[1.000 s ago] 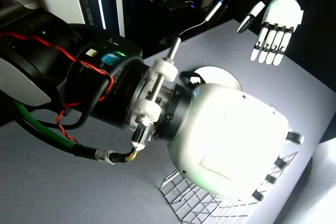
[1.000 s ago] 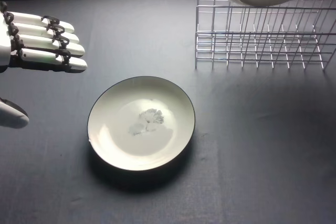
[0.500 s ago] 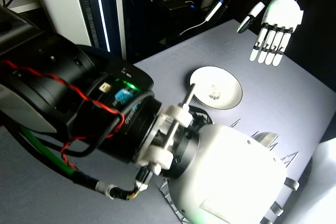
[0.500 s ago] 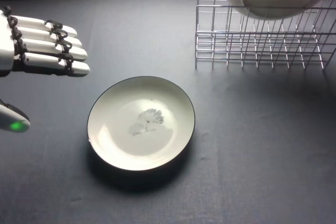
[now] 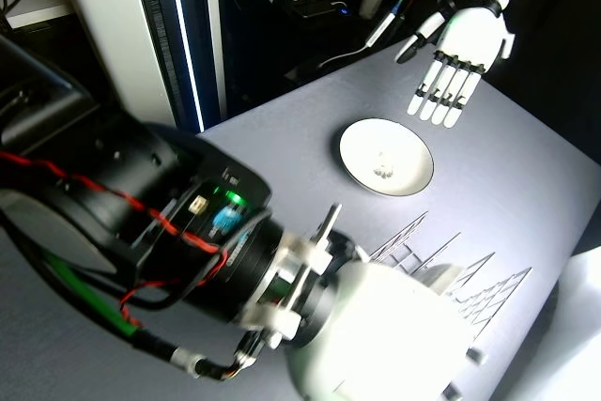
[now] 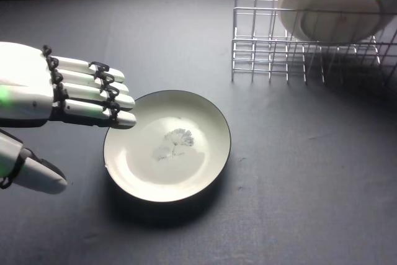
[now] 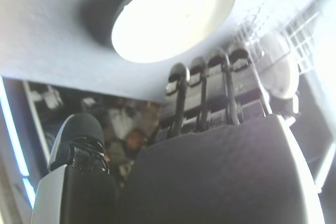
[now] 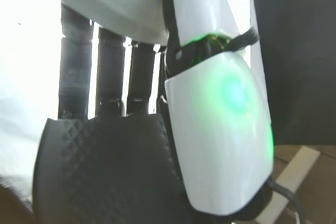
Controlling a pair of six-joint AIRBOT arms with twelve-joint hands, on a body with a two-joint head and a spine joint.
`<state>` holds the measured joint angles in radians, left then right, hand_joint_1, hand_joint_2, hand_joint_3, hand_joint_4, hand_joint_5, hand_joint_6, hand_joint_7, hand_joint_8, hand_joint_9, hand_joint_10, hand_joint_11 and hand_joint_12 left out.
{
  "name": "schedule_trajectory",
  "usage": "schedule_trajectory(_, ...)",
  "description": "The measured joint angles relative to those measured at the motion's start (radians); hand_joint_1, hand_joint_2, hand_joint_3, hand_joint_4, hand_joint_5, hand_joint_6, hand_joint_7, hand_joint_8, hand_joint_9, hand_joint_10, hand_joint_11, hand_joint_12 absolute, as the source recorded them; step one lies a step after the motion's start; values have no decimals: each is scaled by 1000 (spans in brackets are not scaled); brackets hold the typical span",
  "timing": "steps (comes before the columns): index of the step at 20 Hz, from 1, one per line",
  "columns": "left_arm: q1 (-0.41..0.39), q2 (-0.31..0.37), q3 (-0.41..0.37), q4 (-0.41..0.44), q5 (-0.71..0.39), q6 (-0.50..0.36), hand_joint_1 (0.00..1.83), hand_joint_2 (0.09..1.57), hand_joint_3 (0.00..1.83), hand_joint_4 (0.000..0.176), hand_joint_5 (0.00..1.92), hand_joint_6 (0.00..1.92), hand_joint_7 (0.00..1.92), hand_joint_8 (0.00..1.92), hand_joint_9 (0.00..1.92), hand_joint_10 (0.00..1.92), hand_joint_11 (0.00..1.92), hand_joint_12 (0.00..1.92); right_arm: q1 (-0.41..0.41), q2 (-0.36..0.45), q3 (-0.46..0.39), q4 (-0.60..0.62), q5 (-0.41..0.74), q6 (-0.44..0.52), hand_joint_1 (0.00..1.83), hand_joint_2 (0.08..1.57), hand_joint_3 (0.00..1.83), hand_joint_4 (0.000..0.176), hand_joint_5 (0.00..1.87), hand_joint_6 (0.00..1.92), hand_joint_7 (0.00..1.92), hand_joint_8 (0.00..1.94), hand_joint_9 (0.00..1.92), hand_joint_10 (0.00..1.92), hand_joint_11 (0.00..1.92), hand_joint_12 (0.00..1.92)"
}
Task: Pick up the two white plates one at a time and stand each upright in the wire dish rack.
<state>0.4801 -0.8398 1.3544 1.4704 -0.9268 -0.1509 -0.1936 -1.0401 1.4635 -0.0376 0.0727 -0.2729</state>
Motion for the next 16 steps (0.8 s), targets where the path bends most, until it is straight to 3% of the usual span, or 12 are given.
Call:
schedule_trajectory(1,0,0,-9,1,10,0,0,1223,0,0,57,0,7,0,3,0,1,2,-7,0,0,0,6,0,1385,1086,0,0,942,986,1023,888,1026,1020,956,1070)
schedule_trajectory(2,3,-4,-14,-4,18,0,0,1217,0,0,79,11,26,9,15,5,19,9,-11,0,0,0,14,0,1472,1082,0,0,935,957,997,869,1011,929,924,1365)
schedule_trajectory(3,9,-6,-23,-11,30,0,0,1221,0,0,62,3,5,1,2,0,3,1,-11,0,0,0,16,-1,1400,1089,2,0,941,1000,1002,900,1014,998,912,1160)
schedule_trajectory(8,56,-23,-47,16,81,2,0,1217,0,0,79,6,30,8,21,7,22,11,-6,0,0,-2,16,-2,1371,1131,2,0,820,1144,943,988,943,1178,814,1029)
schedule_trajectory(9,62,-29,-50,21,95,2,0,1219,0,0,84,7,32,9,24,8,23,12,4,0,-2,-3,8,-3,1239,1164,0,0,777,1246,962,1041,870,697,747,1014)
schedule_trajectory(10,66,-31,-56,28,110,4,0,1216,0,0,75,3,27,5,18,5,19,11,18,0,-4,-3,5,-5,1260,1126,0,0,721,577,837,498,879,260,631,992)
schedule_trajectory(11,74,-31,-57,18,113,3,0,1215,0,0,89,8,41,10,31,9,31,18,32,0,-6,-6,3,-6,1260,1126,0,0,733,252,834,196,854,147,578,961)
schedule_trajectory(13,77,-33,-59,22,138,3,0,1225,3,0,82,3,40,8,29,7,26,18,59,1,-15,-2,18,-5,1256,1139,1,0,750,40,846,21,848,38,527,910)
schedule_trajectory(16,84,-46,-61,35,173,3,0,1217,0,0,79,1,22,0,4,0,8,13,67,10,-36,0,41,-2,1243,1120,0,0,729,3,792,0,797,1,426,964)
